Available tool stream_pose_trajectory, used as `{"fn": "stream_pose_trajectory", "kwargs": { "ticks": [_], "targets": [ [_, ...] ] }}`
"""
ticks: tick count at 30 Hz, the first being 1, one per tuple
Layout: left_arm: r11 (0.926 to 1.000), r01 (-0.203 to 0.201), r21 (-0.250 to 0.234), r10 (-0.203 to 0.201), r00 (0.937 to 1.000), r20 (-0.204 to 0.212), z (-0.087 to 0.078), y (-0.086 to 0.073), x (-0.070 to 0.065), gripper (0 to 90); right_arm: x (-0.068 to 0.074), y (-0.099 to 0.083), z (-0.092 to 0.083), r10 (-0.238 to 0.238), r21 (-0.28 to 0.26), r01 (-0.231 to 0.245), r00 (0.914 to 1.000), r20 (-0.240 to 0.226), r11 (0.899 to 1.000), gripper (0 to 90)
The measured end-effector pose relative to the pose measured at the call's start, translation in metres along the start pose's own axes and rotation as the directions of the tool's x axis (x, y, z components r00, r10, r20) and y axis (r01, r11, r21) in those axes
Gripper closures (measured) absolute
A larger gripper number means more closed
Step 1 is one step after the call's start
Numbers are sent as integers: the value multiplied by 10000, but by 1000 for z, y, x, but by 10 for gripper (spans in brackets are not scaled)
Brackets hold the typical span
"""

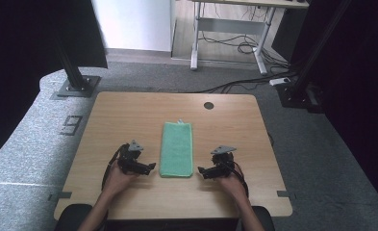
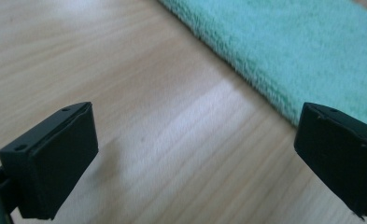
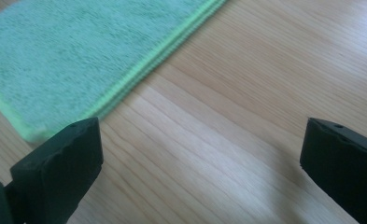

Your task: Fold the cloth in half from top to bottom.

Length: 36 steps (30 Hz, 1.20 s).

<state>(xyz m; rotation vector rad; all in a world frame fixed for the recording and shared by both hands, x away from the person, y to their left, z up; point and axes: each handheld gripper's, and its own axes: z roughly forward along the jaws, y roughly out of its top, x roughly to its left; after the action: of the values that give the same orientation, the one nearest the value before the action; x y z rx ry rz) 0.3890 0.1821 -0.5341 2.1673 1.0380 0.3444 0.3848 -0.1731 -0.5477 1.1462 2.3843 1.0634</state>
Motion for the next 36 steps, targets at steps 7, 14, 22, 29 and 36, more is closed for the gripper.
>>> {"fn": "stream_pose_trajectory", "kwargs": {
  "ticks": [7, 14, 22, 29, 36],
  "targets": [
    [10000, -45, -23, 44, 9999, -111, 13, 21, 1, 2, 15, 15, 10, -363, 19, 364, 9991, -200, 9993, 0],
    [10000, 31, 10, -30, 9993, -385, 31, 39, 7, 3, 25, 31, 24, -648, 150, 650, 9979, -82, 9978, 0],
    [9999, -61, 112, 69, 9974, -715, 46, 56, 13, 6, 27, 26, 33, -721, 602, 719, 9974, 7, 9956, 0],
    [10000, 34, 47, -30, 9965, -839, 54, 60, 18, 5, 26, 23, 33, -528, 555, 528, 9986, -15, 9971, 0],
    [9980, -204, 594, 267, 9940, -1062, 65, 54, 16, 2, 28, 21, 32, -422, 512, 415, 9990, 137, 9978, 0]
  ]
}}
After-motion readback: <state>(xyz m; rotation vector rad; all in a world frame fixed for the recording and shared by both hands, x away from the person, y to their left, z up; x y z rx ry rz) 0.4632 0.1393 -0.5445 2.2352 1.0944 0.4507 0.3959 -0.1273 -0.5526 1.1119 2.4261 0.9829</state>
